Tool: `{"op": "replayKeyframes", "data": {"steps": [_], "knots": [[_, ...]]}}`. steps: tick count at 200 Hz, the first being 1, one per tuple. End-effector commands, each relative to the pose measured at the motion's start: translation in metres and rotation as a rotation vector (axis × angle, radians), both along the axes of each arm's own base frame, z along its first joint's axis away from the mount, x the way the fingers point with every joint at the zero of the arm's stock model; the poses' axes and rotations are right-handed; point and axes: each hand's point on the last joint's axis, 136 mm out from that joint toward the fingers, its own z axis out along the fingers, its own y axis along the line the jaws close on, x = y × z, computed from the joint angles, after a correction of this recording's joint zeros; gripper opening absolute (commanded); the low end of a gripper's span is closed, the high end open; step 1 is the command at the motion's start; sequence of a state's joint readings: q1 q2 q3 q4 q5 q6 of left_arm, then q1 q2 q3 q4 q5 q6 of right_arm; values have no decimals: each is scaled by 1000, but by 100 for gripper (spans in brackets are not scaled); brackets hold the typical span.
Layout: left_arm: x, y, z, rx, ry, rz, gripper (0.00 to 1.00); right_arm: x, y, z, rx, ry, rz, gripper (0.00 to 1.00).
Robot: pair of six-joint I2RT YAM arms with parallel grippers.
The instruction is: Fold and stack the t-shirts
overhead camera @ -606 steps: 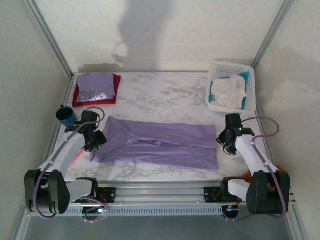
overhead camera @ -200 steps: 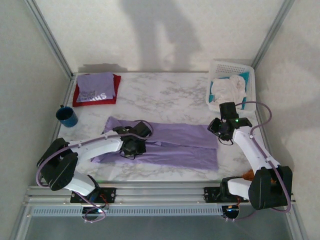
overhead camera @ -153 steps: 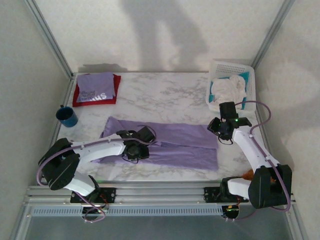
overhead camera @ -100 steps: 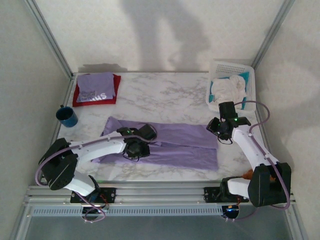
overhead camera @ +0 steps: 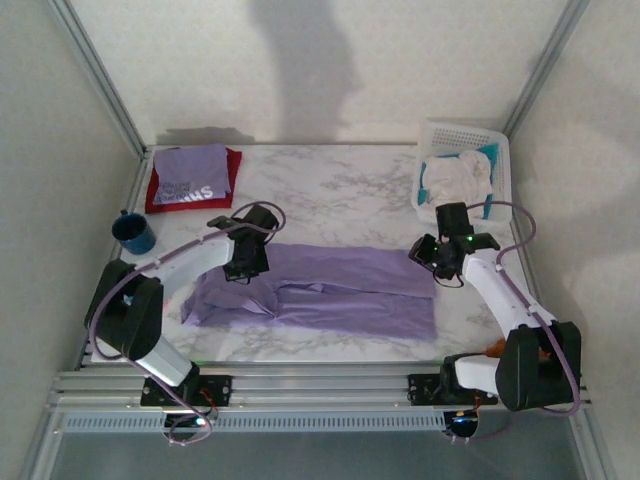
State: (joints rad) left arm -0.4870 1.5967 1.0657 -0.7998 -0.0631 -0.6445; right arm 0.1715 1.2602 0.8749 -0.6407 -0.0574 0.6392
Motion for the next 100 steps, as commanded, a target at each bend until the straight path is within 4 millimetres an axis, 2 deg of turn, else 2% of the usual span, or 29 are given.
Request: {"op": "replayKeyframes", "data": {"steps": [1,41,72,100], "knots": [[-5,-1,-16,3,32,-53,0,3,7,2,17,-2,30,46],[-24,10,-29,37,63,-35,0,5,11,3,29,-9,44,46],[-28,-6,-37,-84,35,-45,0,6,16,0,43,-3,58,46],[-24,-6,-34,-66,13,-41,0,6,17,1,43,-7,66,46]]}}
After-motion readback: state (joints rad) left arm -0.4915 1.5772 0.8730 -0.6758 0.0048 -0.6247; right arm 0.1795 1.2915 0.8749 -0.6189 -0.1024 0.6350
